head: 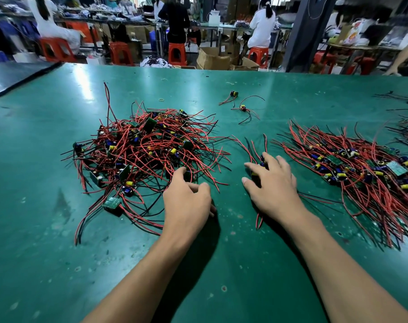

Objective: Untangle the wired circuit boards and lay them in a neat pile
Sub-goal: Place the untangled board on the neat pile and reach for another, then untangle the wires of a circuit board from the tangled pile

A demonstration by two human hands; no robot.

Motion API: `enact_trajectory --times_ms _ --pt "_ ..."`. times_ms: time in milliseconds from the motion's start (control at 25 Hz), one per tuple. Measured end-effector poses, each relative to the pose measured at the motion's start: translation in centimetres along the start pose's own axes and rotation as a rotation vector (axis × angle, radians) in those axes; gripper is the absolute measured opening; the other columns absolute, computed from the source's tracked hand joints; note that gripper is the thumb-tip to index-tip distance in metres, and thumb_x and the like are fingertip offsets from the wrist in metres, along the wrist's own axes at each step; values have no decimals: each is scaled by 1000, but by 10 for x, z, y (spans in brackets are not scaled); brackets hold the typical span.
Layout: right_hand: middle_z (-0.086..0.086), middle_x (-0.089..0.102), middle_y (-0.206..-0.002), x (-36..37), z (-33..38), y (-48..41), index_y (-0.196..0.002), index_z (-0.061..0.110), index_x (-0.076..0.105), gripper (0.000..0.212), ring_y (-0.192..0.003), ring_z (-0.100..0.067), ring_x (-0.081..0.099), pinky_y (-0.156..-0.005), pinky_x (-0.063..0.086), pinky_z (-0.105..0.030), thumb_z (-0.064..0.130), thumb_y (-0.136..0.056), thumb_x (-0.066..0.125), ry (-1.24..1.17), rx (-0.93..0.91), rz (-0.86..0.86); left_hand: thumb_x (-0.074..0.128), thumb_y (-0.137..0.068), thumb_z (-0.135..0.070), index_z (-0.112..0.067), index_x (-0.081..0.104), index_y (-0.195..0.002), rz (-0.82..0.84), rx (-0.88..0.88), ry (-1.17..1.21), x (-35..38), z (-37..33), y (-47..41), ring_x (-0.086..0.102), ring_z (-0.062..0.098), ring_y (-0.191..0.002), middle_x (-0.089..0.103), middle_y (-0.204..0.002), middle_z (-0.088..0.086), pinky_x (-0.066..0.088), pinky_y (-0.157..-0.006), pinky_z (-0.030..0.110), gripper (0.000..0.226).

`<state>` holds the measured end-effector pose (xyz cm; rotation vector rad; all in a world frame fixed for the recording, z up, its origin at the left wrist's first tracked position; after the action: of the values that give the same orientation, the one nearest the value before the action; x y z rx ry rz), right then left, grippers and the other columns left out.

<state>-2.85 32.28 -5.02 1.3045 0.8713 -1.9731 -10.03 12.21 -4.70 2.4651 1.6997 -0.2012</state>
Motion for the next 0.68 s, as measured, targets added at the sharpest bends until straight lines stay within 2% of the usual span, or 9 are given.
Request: enact_trajectory --times_ms 80,200,320,400,480,560,640,680 --pt "-5 33 -159 2 -4 -1 -136 31 59 40 -145 -28 28 -115 27 -43 42 -99 51 -37 11 22 50 -89 -6 -16 31 -144 -2 -25 14 -2 3 -1 66 27 -48 70 -61 8 43 -41 20 59" --pt "-3 52 -146 -17 -13 1 -119 26 72 29 -130 -31 47 -103 39 -42 34 -99 52 -87 72 -114 50 -89 -7 -16 37 -130 -21 -42 -4 -8 6 -4 65 28 -45 69 -59 6 44 -41 24 43" --pt "-1 58 -137 -23 -13 4 -111 23 74 23 -124 -31 51 -99 41 -41 27 -97 57 -73 90 -124 52 -89 -12 -16 45 -117 -49 -15 -114 -13 7 -9 56 19 -34 67 -55 9 39 -36 20 29" --pt "1 62 -131 -30 -9 6 -110 23 73 21 -121 -30 51 -98 39 -40 27 -96 58 -42 72 -157 55 -89 -15 -13 57 -104 -67 25 -241 -15 6 -13 53 13 -32 66 -57 7 43 -38 20 16" --pt "0 65 -124 -40 2 10 -110 21 74 22 -116 -29 52 -95 38 -39 30 -96 59 -46 26 -238 59 -87 -20 -15 67 -85 -68 80 -378 -14 1 -14 59 13 -48 66 -61 2 55 -57 26 10" --pt "-2 69 -115 -43 22 13 -108 18 74 22 -107 -26 57 -94 44 -38 30 -96 60 -160 -71 -265 65 -85 -26 -17 69 -75 -58 125 -479 -11 -3 -14 64 19 -67 67 -67 -2 56 -72 30 14" --pt "0 71 -105 -33 44 17 -104 19 74 19 -97 -20 62 -90 49 -34 29 -94 62 -295 -179 -188 67 -85 -32 -15 71 -78 -59 160 -540 -8 -4 -12 65 22 -75 68 -72 0 53 -73 29 19" --pt "2 71 -102 -27 52 21 -102 20 74 17 -93 -18 63 -88 50 -34 29 -93 63 -333 -215 -140 67 -86 -34 -16 72 -81 -68 186 -549 -7 -5 -10 63 20 -72 67 -70 -1 50 -70 26 20"
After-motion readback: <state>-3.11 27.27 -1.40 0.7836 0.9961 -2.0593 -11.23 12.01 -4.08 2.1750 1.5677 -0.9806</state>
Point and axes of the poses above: each hand's wrist, its own y-axis away from the middle knuckle, its own x-axis out of the palm, z = x × y, the point moved 9 cm from there along -y, towards the middle knuckle
